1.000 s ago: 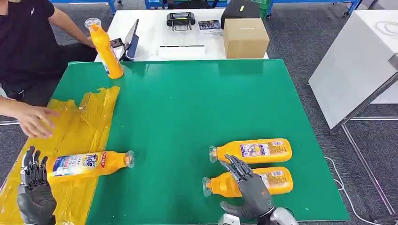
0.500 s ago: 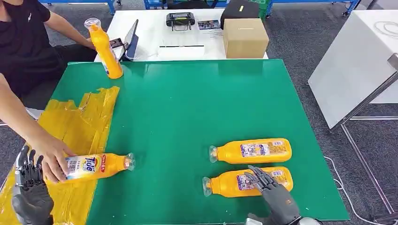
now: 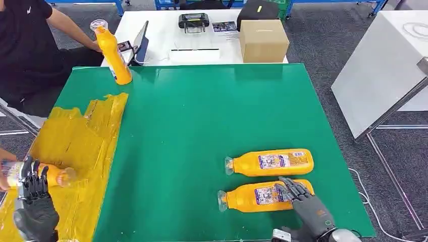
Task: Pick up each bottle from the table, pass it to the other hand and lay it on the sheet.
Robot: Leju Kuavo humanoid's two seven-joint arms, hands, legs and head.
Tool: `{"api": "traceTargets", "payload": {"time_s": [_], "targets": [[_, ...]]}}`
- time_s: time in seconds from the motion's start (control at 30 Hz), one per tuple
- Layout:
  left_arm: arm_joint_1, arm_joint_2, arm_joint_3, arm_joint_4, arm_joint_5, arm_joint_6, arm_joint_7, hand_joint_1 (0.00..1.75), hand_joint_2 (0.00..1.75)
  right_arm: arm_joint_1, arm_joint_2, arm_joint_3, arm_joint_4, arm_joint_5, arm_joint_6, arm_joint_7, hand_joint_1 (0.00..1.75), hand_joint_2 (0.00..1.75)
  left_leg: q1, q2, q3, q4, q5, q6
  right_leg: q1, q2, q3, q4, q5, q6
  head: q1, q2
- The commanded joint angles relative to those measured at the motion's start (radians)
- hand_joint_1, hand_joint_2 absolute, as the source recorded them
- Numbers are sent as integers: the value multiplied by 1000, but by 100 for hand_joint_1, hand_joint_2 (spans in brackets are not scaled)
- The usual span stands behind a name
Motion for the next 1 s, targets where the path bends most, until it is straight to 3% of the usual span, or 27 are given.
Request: {"api": "traceTargets", "payload": {"time_s": [0.03,0.23,0.37,0.53,0.57,0.6,0.63,0.67,0.77,1.0], "targets": [[-31,19,-36,80,-3,2,3,0,0,-142,51,-6,203,31,54,-15,0,175,1,1,3,-2,1,0,1,1,3,-3,1,0,0,0],[-34,24,-41,89,2,-2,3,0,0,-154,42,10,246,41,97,-11,0,175,1,2,4,-2,0,0,1,1,4,-3,1,0,0,0],[-52,38,-54,122,6,-1,3,0,0,-180,-38,59,318,10,233,-25,0,175,1,1,4,-2,0,0,1,0,5,-4,1,0,0,0],[-55,39,-54,126,6,1,3,0,0,-176,-52,53,320,2,234,-29,0,175,0,-1,5,-1,0,1,0,-2,4,-3,1,1,0,0],[-59,44,-58,133,9,1,3,0,0,-175,-83,63,305,-21,278,-31,2,175,1,-3,6,-1,0,1,1,-3,4,-4,1,1,0,0],[-64,47,-63,141,13,4,3,0,0,-175,-131,90,286,-41,322,-23,44,175,0,-2,6,-1,-1,3,0,-3,-2,-2,0,1,0,0],[-67,52,-70,150,18,2,3,0,0,-170,-174,100,271,-92,362,-26,166,175,1,-3,7,-1,-1,4,1,-4,-1,-3,0,1,0,0],[-77,59,-81,162,17,13,3,0,0,-155,-255,117,228,-143,398,-29,175,175,1,-3,7,0,-2,4,1,-3,-1,-3,-1,3,0,0],[-92,74,-104,182,26,32,3,0,0,-99,-400,114,117,-272,426,-11,175,175,-1,-5,6,2,-3,5,-1,-6,-1,-1,-3,4,-1,0],[-100,82,-116,202,37,31,3,0,0,-14,-417,110,54,-342,360,58,175,175,-1,-4,7,1,-4,6,-1,-5,10,-3,-2,4,0,0]]}}
